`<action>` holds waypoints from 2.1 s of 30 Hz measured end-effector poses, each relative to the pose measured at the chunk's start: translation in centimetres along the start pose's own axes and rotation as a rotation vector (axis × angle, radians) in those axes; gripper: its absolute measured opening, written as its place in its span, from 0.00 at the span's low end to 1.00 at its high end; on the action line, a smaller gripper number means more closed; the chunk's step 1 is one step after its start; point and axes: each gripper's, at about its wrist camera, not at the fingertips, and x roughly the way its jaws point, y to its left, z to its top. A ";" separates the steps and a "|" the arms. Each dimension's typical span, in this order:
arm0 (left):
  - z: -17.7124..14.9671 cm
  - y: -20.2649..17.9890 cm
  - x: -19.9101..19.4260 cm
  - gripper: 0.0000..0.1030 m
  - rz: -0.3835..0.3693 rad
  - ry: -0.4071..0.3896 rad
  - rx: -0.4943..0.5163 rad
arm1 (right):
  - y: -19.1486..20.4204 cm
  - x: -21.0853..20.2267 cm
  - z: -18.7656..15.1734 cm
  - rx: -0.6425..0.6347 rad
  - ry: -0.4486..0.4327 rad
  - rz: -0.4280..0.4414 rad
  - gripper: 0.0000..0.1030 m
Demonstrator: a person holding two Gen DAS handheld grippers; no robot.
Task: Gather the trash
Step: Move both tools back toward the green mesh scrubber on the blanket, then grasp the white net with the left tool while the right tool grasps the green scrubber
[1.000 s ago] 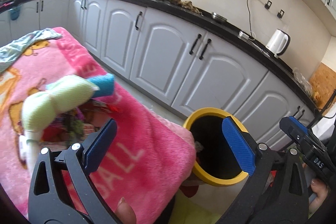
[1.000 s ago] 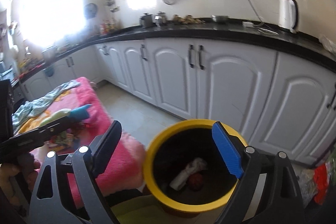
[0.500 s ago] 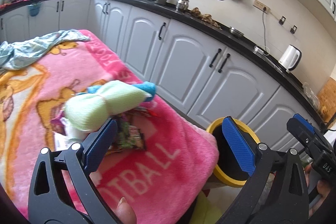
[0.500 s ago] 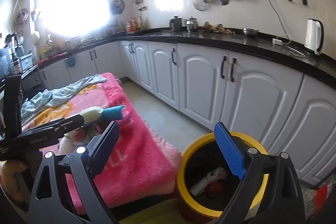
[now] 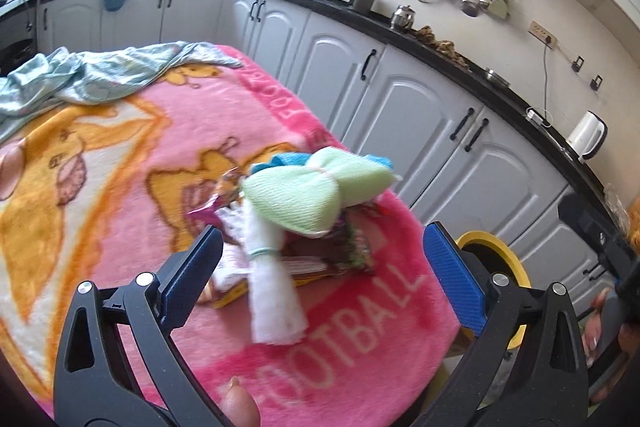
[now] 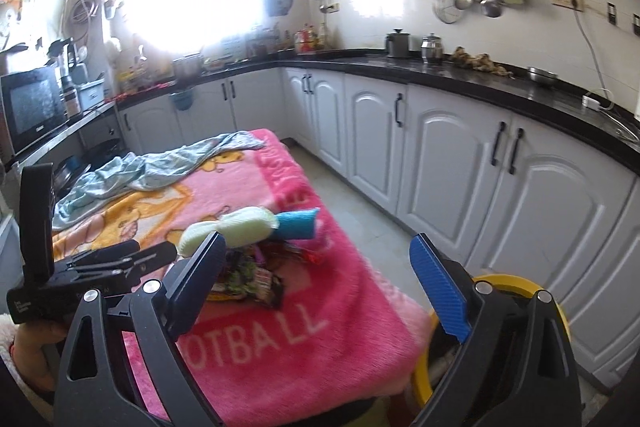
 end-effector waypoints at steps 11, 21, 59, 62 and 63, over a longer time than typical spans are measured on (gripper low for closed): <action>-1.3 2.5 1.8 0.77 0.000 0.065 -0.020 | 3.0 8.7 1.9 0.030 0.109 0.064 0.88; -1.8 2.3 4.4 0.52 -0.011 0.126 -0.014 | 2.5 16.5 1.1 0.207 0.293 0.144 0.88; -1.4 -1.7 -0.3 0.13 -0.116 0.088 0.081 | -0.8 3.4 2.6 0.193 0.093 0.278 0.29; -1.4 -2.8 -0.3 0.13 -0.132 0.089 0.101 | -1.9 2.2 2.4 0.197 0.078 0.261 0.29; -1.4 -3.2 -0.3 0.13 -0.138 0.089 0.107 | -2.3 1.9 2.3 0.204 0.074 0.257 0.29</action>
